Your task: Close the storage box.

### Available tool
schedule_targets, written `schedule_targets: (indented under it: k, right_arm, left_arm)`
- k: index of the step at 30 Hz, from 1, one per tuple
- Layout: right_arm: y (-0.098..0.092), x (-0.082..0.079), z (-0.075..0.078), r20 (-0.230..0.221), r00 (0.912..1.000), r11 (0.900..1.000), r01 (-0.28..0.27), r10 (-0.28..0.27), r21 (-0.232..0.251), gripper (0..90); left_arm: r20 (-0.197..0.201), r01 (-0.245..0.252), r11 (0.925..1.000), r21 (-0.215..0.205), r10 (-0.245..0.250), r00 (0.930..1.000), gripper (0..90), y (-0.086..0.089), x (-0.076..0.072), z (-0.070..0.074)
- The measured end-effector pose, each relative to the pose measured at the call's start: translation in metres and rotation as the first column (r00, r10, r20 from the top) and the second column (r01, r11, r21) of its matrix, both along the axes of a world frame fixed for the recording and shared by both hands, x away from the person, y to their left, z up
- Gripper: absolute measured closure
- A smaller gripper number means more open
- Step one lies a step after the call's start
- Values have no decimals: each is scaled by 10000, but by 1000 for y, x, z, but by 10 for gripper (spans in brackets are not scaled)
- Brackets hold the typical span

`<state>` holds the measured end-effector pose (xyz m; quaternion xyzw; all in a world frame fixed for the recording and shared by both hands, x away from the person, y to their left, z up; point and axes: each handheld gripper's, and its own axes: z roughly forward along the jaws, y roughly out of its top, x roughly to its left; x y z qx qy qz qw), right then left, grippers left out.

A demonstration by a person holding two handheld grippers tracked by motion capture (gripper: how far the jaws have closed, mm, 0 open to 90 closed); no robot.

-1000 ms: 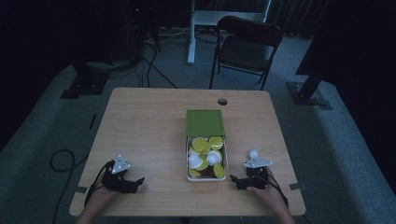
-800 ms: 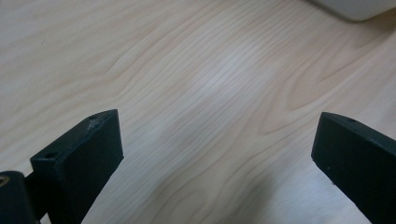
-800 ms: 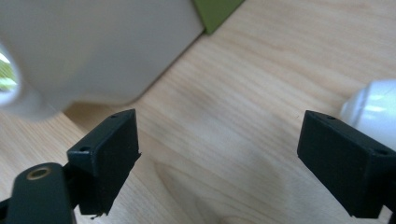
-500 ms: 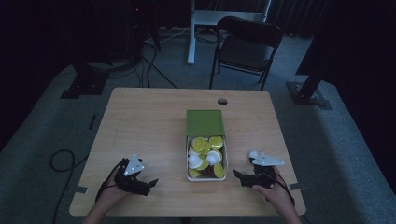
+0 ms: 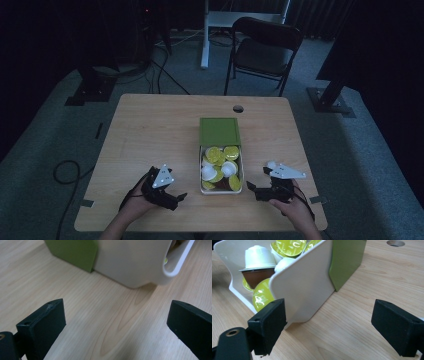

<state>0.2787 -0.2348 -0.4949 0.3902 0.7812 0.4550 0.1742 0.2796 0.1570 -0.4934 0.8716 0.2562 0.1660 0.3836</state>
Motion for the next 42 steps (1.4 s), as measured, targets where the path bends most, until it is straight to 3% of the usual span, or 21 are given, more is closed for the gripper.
schedule_targets:
  k: [8, 18, 24, 27, 34, 42]
  right_arm:
    - [7, -2, 1, -34, 9993, 9993, -369, 369, 41, 121]
    - [10, 2, -4, 0, 9990, 9990, -436, 436, -111, 119]
    - [12, 5, -6, -34, 9985, 9983, -540, 540, -201, 120]
    - [13, 7, -6, -51, 9985, 9984, -538, 538, -153, 120]
    - [13, 8, -7, -74, 9984, 9984, -560, 559, -125, 120]
    - [14, 10, -7, -206, 9985, 9987, -506, 505, -35, 119]
  left_arm:
    - [238, 327, 9994, -72, -325, 9992, 20, -19, 5, 8]
    - [377, 532, 9986, 68, -534, 9979, 20, -34, 13, 9]
    - [245, 674, 9975, -223, -669, 9975, 20, -37, 16, 12]
    - [431, 739, 9973, -13, -737, 9963, 20, -42, 17, 15]
    - [566, 473, 9988, 112, -479, 9972, 20, -44, 24, 16]
    - [369, 489, 9987, 121, -493, 9981, 20, -45, 29, 13]
